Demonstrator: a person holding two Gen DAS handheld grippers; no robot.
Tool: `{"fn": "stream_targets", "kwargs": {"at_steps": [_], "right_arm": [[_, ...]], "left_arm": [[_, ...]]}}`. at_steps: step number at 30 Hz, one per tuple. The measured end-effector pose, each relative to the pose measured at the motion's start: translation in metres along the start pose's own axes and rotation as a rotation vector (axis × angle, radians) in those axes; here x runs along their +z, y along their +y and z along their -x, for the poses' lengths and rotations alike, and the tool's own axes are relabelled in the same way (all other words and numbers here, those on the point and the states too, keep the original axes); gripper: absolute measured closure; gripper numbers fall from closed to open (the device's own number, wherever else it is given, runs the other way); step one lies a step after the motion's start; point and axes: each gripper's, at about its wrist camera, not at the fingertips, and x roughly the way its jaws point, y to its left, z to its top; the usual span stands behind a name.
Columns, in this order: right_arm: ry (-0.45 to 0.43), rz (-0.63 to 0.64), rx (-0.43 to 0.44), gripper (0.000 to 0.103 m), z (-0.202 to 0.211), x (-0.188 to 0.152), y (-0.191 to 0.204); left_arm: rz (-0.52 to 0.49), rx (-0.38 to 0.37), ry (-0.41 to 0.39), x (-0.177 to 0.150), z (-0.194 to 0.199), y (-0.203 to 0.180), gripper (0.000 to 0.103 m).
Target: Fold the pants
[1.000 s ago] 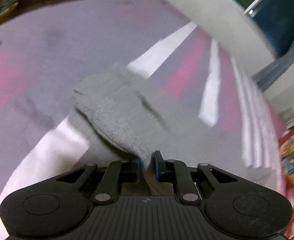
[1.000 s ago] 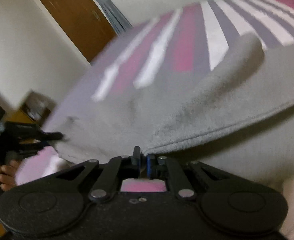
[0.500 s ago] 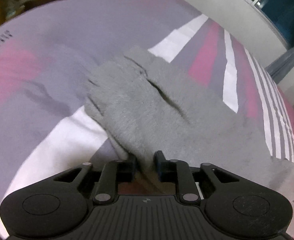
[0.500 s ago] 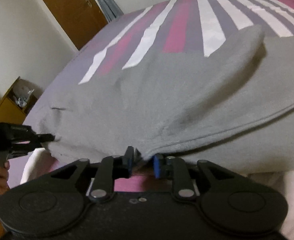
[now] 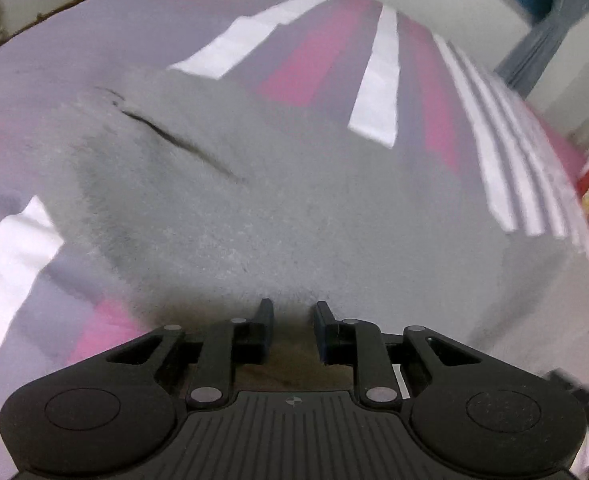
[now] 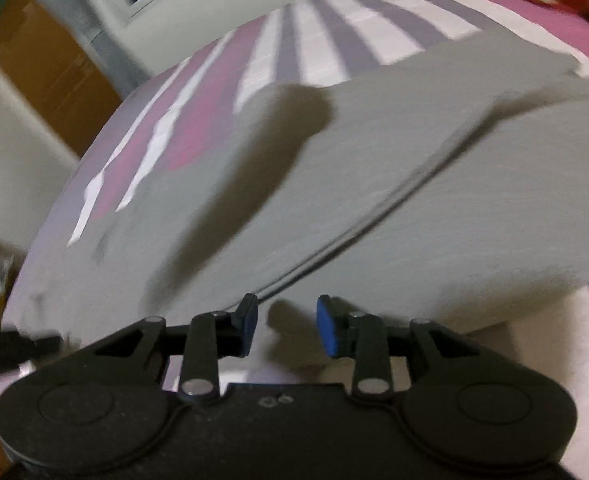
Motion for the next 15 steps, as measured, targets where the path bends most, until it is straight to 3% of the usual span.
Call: {"fn": "stream_targets", "kwargs": {"at_steps": [5,8,12,15], "right_arm": [[-0.04,-0.172,0.019,0.072,-0.014,0.023,-0.036],[-0.083,-0.231,0.017,0.083,-0.025,0.034,-0.051],[-0.141,-0.164,0.024,0.096,-0.013,0.041,-0.046],[-0.22,-0.038,-0.021,0.097,0.02,0.038,-0.026]], "left_arm": [[0.018,0.005,0.014,0.003,-0.005,0.002,0.081],[0.014,0.018,0.012,0.002,-0.005,0.0,0.081],[-0.026,0.046,0.007,0.004,-0.014,-0.01,0.081],[-0.037,0.049,0.008,0.005,-0.013,-0.011,0.081]]}}
